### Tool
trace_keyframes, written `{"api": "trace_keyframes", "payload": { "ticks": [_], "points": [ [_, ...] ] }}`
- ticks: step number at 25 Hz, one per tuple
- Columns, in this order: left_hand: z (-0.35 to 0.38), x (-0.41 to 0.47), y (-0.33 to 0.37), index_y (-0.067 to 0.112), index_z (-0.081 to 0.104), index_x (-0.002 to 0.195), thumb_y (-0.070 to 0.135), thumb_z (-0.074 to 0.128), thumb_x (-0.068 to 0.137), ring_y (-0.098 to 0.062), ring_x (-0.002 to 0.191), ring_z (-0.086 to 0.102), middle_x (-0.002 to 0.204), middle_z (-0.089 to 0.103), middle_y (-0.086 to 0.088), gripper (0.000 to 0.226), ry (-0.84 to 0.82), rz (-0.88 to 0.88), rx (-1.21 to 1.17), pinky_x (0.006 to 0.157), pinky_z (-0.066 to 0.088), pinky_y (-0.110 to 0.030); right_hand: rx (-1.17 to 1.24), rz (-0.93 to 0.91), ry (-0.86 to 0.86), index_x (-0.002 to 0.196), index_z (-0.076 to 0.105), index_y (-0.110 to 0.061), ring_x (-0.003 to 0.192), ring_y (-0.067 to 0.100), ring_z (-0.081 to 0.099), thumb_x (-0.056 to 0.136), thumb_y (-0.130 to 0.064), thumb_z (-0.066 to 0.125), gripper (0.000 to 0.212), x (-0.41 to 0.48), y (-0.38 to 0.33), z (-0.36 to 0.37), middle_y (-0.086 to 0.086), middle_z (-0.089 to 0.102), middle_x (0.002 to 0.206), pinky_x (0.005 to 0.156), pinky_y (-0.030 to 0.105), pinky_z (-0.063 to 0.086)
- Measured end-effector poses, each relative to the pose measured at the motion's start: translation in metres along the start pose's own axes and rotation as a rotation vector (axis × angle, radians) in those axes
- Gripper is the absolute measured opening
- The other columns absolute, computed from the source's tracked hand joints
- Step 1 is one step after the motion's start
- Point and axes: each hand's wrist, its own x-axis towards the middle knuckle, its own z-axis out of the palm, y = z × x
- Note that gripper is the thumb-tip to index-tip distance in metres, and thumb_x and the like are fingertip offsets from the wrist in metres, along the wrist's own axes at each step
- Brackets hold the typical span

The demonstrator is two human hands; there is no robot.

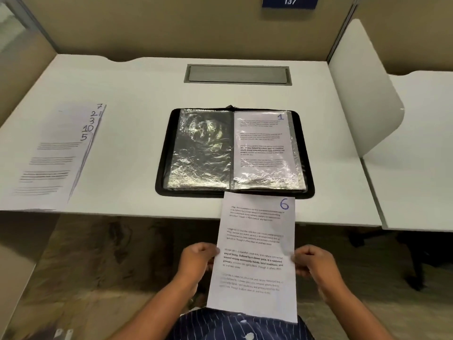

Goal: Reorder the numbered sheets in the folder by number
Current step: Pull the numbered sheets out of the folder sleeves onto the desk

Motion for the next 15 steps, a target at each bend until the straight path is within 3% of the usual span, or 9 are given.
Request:
{"api": "trace_keyframes", "payload": {
  "ticks": [6, 9, 12, 15],
  "points": [
    [-0.083, -0.006, 0.0, 0.001, 0.074, 0.099, 0.01, 0.068, 0.093, -0.023, 0.085, 0.074, 0.096, 0.078, -0.01, 0.012, -0.085, 0.068, 0.012, 0.068, 0.055, -0.03, 0.063, -0.077, -0.017, 0.092, 0.069, 0.007, 0.073, 0.03, 0.069, 0.089, 0.003, 0.068, 0.005, -0.029, -0.001, 0.062, 0.022, 0.075, 0.09, 0.064, 0.035, 0.055],
    [-0.124, -0.002, 0.01, 0.001, 0.073, 0.098, 0.01, 0.068, 0.093, -0.027, 0.087, 0.073, 0.095, 0.078, -0.01, 0.011, -0.058, 0.109, 0.002, 0.067, 0.054, -0.031, 0.068, -0.145, -0.028, 0.095, 0.07, 0.005, 0.073, 0.029, 0.071, 0.086, 0.003, 0.071, 0.009, -0.027, -0.015, 0.104, 0.02, 0.076, 0.09, 0.061, 0.032, 0.056],
    [-0.163, 0.003, 0.03, 0.002, 0.073, 0.097, 0.009, 0.069, 0.093, -0.028, 0.086, 0.074, 0.092, 0.078, -0.01, 0.01, 0.024, 0.137, -0.04, 0.067, 0.055, -0.032, 0.073, -0.187, -0.037, 0.096, 0.07, 0.004, 0.08, 0.034, 0.074, 0.085, 0.004, 0.074, 0.012, -0.018, -0.038, 0.152, 0.019, 0.076, 0.092, 0.068, 0.037, 0.06],
    [-0.195, 0.016, 0.051, 0.001, 0.073, 0.096, 0.008, 0.069, 0.092, -0.028, 0.083, 0.074, 0.091, 0.078, -0.011, 0.009, 0.096, 0.157, -0.085, 0.07, 0.055, -0.037, 0.046, -0.234, -0.059, 0.095, 0.071, 0.001, 0.082, 0.029, 0.076, 0.087, 0.001, 0.074, 0.009, -0.009, -0.068, 0.196, 0.012, 0.078, 0.09, 0.072, 0.039, 0.062]
  ]
}}
